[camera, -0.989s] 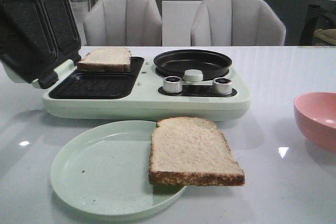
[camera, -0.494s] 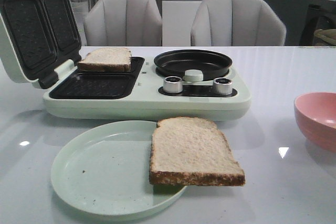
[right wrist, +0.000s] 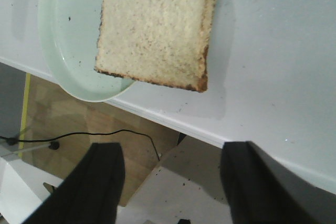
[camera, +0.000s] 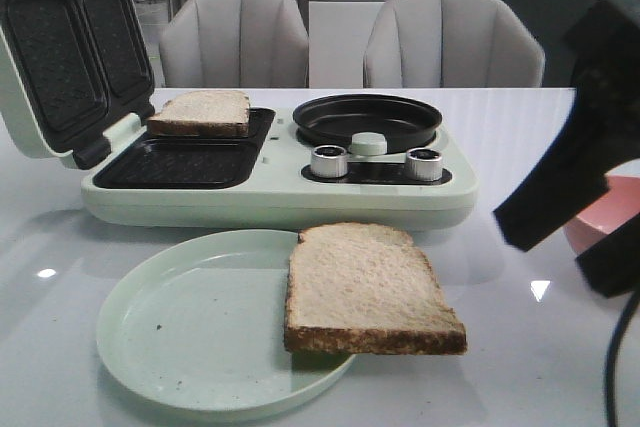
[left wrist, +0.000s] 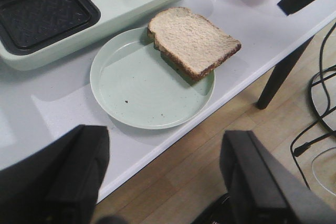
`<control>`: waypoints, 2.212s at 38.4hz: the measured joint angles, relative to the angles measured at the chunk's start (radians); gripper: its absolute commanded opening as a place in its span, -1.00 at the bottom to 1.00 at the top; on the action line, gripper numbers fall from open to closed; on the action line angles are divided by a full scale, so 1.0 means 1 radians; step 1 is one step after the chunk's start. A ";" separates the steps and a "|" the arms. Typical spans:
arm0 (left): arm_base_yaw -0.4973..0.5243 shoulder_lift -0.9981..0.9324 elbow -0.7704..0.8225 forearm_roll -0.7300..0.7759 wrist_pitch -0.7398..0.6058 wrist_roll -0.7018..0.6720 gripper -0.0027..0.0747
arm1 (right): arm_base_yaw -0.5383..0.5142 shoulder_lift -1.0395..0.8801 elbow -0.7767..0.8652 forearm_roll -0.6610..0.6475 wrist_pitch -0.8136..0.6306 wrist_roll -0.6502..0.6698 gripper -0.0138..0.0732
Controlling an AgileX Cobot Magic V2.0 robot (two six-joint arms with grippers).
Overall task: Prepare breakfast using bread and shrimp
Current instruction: 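Reach the right gripper to the remaining bread slice and grasp it, then carry the bread with the right gripper and lay it in the nearer well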
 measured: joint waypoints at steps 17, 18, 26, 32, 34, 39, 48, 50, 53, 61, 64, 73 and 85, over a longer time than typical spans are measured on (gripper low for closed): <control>0.000 0.000 0.000 0.000 0.000 0.000 0.38 | 0.046 0.324 -0.021 0.292 -0.123 -0.234 0.49; 0.000 0.000 0.000 0.000 0.000 0.000 0.38 | 0.046 0.337 -0.026 0.308 -0.126 -0.248 0.49; 0.000 0.000 0.000 0.000 0.000 0.000 0.38 | 0.048 0.407 -0.079 0.357 -0.126 -0.288 0.49; 0.000 0.000 0.002 0.000 0.000 0.000 0.38 | 0.048 0.442 -0.112 0.366 -0.114 -0.294 0.48; 0.000 0.000 0.002 0.000 0.000 0.000 0.38 | 0.048 0.447 -0.117 0.366 -0.105 -0.304 0.45; 0.000 0.000 0.002 0.000 0.000 0.000 0.38 | 0.048 0.451 -0.120 0.366 -0.087 -0.318 0.16; 0.000 0.000 0.002 0.001 0.000 0.000 0.38 | 0.048 0.451 -0.120 0.366 -0.077 -0.323 -0.39; 0.000 0.000 0.002 0.001 0.000 0.000 0.38 | 0.048 0.451 -0.120 0.367 -0.077 -0.323 -0.44; 0.000 0.000 0.002 0.001 0.000 0.000 0.38 | 0.048 0.446 -0.120 0.367 -0.076 -0.323 -0.48; 0.000 0.000 0.002 0.002 0.000 0.000 0.38 | 0.048 0.328 -0.120 0.365 -0.057 -0.323 -0.48; 0.000 0.000 0.002 0.002 0.000 0.000 0.38 | 0.048 0.268 -0.120 0.367 -0.042 -0.323 -0.48; 0.000 0.000 0.002 0.003 0.000 0.000 0.38 | 0.055 0.129 -0.140 0.439 -0.014 -0.327 -0.48; 0.000 0.000 0.002 0.004 -0.002 0.000 0.38 | 0.205 0.282 -0.400 0.538 -0.125 -0.368 -0.48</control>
